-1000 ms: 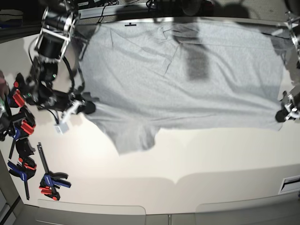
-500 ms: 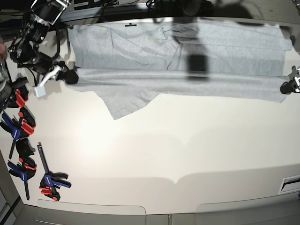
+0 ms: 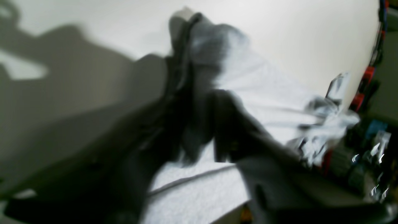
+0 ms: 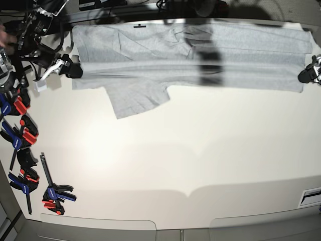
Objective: Fold the T-shirt properly
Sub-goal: 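Hold the side edge with both grippers and fold it over toward the collar, then grasp the folded shirt end with the right gripper and fold it inward, then lower the left gripper onto the opposite shirt end and grasp it, then fold the held shirt end with the left gripper toward the right gripper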
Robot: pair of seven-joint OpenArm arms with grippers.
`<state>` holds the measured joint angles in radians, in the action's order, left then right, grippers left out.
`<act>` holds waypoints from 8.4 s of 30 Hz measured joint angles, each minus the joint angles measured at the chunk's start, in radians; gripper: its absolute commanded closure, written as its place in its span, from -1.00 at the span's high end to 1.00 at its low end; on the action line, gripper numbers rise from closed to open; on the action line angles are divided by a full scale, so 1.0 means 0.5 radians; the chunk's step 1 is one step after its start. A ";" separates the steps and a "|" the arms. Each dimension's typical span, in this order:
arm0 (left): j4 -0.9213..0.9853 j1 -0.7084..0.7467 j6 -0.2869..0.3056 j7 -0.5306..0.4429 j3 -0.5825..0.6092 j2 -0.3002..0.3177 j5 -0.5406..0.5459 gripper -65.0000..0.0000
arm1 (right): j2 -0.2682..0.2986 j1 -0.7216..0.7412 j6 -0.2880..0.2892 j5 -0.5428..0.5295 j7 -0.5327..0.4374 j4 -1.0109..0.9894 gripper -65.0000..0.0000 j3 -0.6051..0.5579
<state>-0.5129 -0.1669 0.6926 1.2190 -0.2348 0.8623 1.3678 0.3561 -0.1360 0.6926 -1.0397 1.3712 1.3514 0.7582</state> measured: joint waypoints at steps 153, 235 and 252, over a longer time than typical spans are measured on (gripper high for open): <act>-2.330 1.092 -0.007 0.023 -0.266 -1.356 0.055 -1.00 | -0.446 -0.111 -0.001 -0.008 -0.146 0.880 -0.22 0.099; -2.456 0.592 -0.218 -0.642 0.888 -1.273 -1.479 -1.00 | -0.129 -0.431 -0.147 0.604 -0.493 0.677 0.45 0.099; -2.457 0.592 -0.217 -0.658 0.889 -1.264 -1.474 -1.00 | -0.148 -0.397 -0.047 -0.125 -0.358 -0.018 0.45 0.099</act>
<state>-1.7412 0.1291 0.5838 0.8898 0.2096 0.2302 0.6308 0.2821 -0.3347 0.6689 -1.1023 1.1923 1.3422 0.8078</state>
